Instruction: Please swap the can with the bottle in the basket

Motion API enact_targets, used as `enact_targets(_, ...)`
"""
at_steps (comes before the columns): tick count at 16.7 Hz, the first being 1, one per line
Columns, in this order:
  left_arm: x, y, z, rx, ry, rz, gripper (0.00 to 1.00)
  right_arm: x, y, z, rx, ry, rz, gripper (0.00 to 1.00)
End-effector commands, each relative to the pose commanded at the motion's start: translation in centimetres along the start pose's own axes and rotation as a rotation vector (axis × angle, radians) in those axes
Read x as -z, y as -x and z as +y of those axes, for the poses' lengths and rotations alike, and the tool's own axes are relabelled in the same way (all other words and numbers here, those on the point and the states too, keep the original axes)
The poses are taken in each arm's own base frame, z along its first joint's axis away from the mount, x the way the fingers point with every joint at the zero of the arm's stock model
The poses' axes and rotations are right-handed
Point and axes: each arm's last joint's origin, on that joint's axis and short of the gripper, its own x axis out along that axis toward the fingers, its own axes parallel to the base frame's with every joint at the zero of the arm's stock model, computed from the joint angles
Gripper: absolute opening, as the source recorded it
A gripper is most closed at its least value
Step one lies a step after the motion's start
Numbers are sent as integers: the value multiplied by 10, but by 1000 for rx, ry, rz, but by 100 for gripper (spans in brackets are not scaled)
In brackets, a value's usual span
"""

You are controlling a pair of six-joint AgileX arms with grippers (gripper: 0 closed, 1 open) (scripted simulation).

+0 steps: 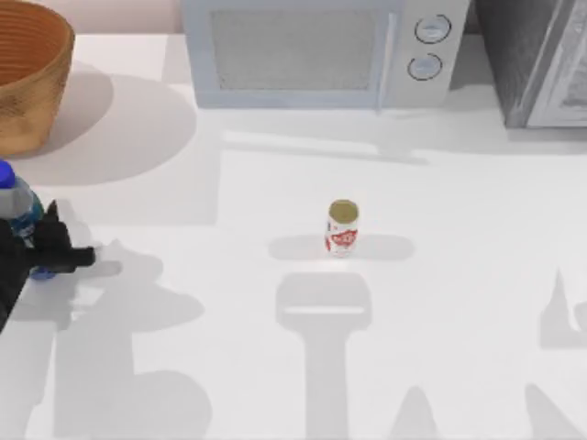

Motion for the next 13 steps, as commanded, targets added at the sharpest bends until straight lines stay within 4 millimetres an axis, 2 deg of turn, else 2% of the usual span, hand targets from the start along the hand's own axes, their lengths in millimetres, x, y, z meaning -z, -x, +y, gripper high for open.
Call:
enact_targets(3,-2,-1,-1,8,-3,-6,0,0,0,0,0,0,0,100)
enact_targets(6,-24,-14,-10,70,-18,-60,0,0,0,0,0,0,0,100)
enact_targets(10,-78,-37,-24,180,-48,-160,0,0,0,0,0,0,0,100)
enact_targets(13,-127,-53,-24,225,-65,-200,0,0,0,0,0,0,0,100)
